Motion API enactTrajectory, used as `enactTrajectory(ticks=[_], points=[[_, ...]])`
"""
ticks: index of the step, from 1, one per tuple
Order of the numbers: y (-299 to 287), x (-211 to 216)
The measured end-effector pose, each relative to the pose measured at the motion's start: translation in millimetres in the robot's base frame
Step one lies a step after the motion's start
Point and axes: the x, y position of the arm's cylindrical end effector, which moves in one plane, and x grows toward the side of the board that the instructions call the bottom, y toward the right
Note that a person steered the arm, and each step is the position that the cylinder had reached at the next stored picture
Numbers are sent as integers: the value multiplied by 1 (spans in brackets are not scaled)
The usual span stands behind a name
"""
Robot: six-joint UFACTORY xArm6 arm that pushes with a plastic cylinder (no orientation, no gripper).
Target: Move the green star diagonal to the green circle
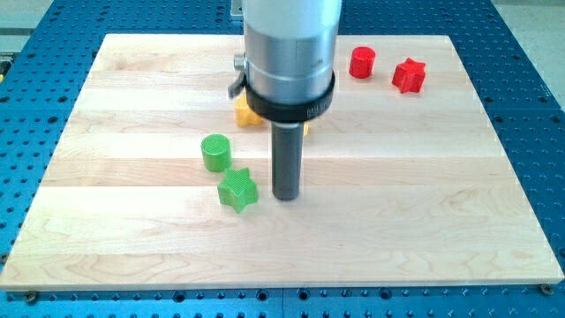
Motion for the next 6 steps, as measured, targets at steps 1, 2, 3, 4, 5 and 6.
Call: enactTrajectory(ticks=[1,2,3,4,5,6], points=[[-69,0],[-133,1],[-116,50],[-169,58],[-170,3],[-166,-46]])
